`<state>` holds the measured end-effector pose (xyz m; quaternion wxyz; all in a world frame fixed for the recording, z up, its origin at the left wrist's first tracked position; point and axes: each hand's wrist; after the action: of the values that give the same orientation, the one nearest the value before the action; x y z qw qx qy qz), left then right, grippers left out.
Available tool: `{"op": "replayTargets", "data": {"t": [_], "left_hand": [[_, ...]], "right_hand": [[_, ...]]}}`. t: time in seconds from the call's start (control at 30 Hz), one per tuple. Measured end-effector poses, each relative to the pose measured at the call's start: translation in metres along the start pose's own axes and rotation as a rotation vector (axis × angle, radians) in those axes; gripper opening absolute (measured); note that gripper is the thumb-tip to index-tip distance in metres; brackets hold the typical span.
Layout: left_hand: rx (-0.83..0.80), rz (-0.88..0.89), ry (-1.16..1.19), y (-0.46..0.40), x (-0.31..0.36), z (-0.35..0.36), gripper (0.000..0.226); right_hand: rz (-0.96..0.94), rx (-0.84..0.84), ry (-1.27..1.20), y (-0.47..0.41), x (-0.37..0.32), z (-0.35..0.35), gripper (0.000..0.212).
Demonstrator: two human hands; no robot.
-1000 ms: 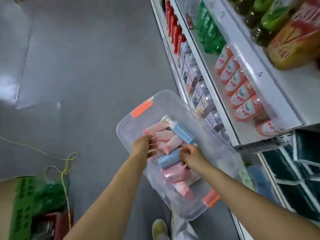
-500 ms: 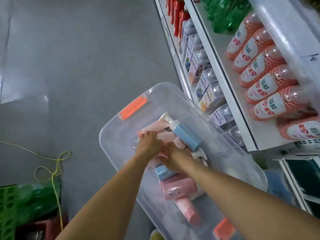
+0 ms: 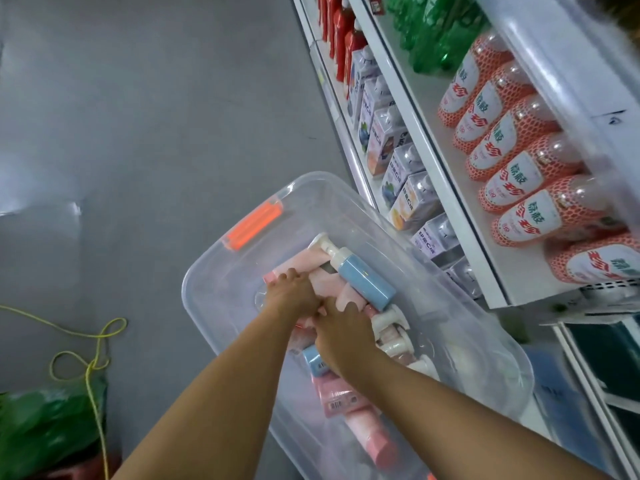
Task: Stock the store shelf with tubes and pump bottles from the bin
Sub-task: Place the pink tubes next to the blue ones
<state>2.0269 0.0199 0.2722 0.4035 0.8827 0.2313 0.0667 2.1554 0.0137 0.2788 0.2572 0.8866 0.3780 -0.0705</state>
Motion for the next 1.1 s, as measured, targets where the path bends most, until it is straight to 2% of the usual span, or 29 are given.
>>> {"op": "replayTargets", "data": {"t": [0.1, 0.2, 0.3, 0.4, 0.5, 0.57, 0.63, 0.67, 0.73, 0.87, 1.1], "left_hand": [[0.087, 0.003, -0.079, 0.001, -0.002, 0.007, 0.063], [0.104, 0.014, -0.119, 0.011, -0.006, 0.007, 0.055], [0.1, 0.014, -0.111, 0.029, -0.009, 0.002, 0.051], [0.041, 0.024, -0.008, 0.05, -0.017, -0.004, 0.039], [-0.018, 0.085, 0.291, 0.074, -0.024, -0.01, 0.035], [-0.052, 0.073, 0.507, 0.098, -0.025, -0.014, 0.037], [-0.059, 0.071, 0.728, 0.126, -0.023, -0.018, 0.035], [-0.052, 0.084, 0.866, 0.139, -0.022, -0.019, 0.031], [-0.049, 0.088, 1.122, 0.174, -0.017, -0.022, 0.023], [-0.111, 0.137, 1.556, 0.249, -0.01, -0.016, 0.033], [-0.069, 0.284, 1.753, 0.37, -0.004, 0.002, 0.026]], "right_hand": [[-0.096, 0.026, -0.003, 0.008, 0.002, -0.019, 0.046], [-0.104, 0.056, 0.076, 0.019, 0.008, -0.025, 0.043], [-0.083, 0.098, -0.001, 0.029, 0.016, -0.015, 0.039], [-0.007, 0.183, -0.202, 0.041, 0.012, -0.027, 0.03], [0.311, 0.188, -0.593, 0.057, 0.002, -0.055, 0.032], [0.515, 0.266, -0.925, 0.07, -0.002, -0.07, 0.035], [0.634, 0.348, -1.232, 0.089, -0.007, -0.085, 0.041], [0.66, 0.393, -1.364, 0.1, -0.009, -0.09, 0.036], [0.664, 0.452, -1.59, 0.129, -0.019, -0.103, 0.016], [0.681, 0.477, -1.831, 0.185, -0.041, -0.125, 0.012], [0.529, 0.452, -2.092, 0.291, -0.079, -0.153, 0.011]]}}
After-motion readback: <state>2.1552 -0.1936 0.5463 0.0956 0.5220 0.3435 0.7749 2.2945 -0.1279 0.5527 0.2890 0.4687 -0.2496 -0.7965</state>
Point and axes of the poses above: each hand's wrist, its own y-axis away from the middle knuckle, its own z-axis out of the palm, x = y × z, and after that the axes turned 9 degrees about -y, right-handed
